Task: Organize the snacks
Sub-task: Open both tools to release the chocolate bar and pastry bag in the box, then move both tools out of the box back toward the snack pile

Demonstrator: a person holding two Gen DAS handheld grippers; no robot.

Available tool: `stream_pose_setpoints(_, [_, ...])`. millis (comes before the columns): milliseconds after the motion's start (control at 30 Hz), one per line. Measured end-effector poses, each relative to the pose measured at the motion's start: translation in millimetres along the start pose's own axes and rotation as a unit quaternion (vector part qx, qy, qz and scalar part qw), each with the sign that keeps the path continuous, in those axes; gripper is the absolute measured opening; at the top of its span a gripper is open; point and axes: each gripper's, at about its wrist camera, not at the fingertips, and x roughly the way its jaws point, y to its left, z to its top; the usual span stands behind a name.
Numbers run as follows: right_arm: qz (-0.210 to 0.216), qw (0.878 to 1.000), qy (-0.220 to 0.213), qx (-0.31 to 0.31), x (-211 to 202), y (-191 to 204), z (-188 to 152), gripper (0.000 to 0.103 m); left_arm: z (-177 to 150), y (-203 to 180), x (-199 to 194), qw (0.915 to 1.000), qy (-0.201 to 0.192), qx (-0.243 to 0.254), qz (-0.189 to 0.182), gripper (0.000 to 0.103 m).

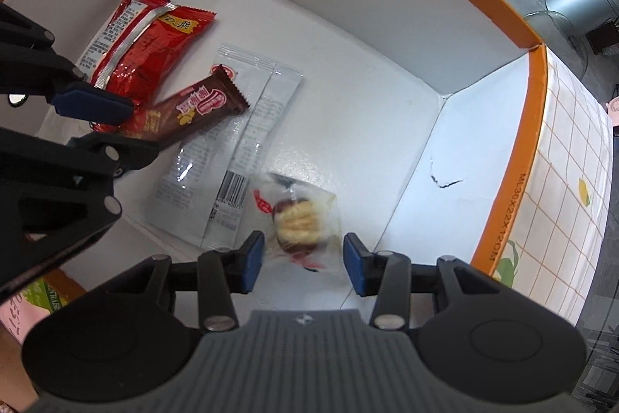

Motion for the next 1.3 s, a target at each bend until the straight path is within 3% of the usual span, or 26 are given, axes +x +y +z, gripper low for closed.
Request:
stream_pose_setpoints(133, [-0.003,1.000,-0.015,0.002,-8.8,4.9,2.3,0.051,-2.8,-0.3,-12.0,0.9999,-0.011,-0.002,0.000,0.053])
stream_pose_setpoints(533, [-0.012,0.996,-0.087,0.030,-73.7,-4.4,-24.1,0.059,-22.5,-7.1,-67.4,0.9988,-0.049,0.000,-0.003,0.058])
stream_pose_setpoints(867, [0.025,0.986,-0.156,0.049,-127.9,5.5,-76.1,0.063,-61.7,-32.9,-122.4,0.9942,-0.105,0.022,-0.002,0.059])
stream_pose_setpoints(1067, [0.059,0.983,-0.162,0.062,-121.5,21.6,-110.4,0.064,-95.9,-45.3,-124.6,0.9940,-0.102,0.040,0.001,0.060])
stream_pose_setpoints(1300, [0.084,0.986,-0.128,0.062,-84.0,41.5,-131.7,0.064,-123.9,-43.0,-99.7,0.9966,-0.072,0.041,0.007,0.060])
